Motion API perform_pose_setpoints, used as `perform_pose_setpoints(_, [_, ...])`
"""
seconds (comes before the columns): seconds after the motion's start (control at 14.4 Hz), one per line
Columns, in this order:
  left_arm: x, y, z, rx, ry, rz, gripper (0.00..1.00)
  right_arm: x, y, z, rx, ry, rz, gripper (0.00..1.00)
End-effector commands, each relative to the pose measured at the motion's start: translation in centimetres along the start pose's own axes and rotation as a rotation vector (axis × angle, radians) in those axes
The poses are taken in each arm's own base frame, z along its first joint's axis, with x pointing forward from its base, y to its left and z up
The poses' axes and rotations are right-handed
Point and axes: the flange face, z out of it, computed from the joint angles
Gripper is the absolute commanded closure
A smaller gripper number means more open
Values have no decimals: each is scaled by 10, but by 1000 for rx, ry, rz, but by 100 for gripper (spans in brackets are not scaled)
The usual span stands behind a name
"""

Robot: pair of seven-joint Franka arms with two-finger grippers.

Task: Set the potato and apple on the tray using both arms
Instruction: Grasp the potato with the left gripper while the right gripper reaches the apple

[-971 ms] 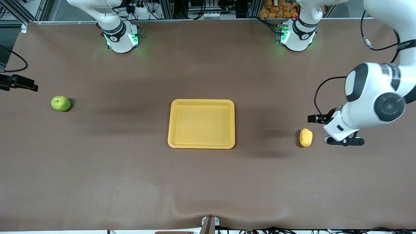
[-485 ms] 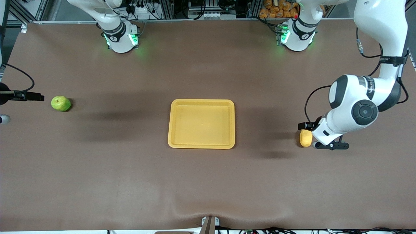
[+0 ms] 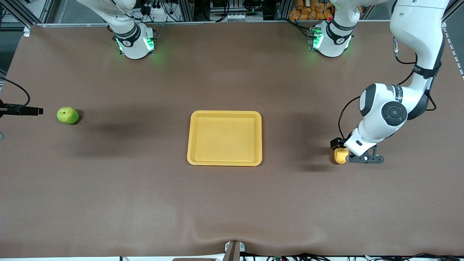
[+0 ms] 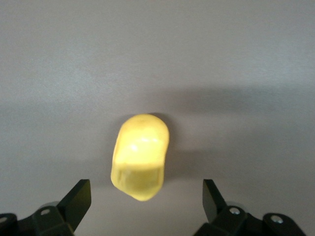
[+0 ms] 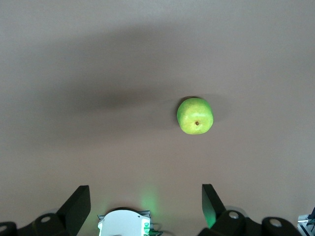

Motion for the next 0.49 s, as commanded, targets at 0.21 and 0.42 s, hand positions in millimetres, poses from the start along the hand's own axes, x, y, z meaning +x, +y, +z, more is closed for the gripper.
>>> perform_pose_setpoints(0.21, [-10, 1, 43, -34, 85, 3, 0, 11, 41, 45, 0, -1, 52, 0])
perform_pose_setpoints(0.42, [-12, -1, 57, -41, 85, -1, 0, 11, 50, 67, 12, -15, 65, 0])
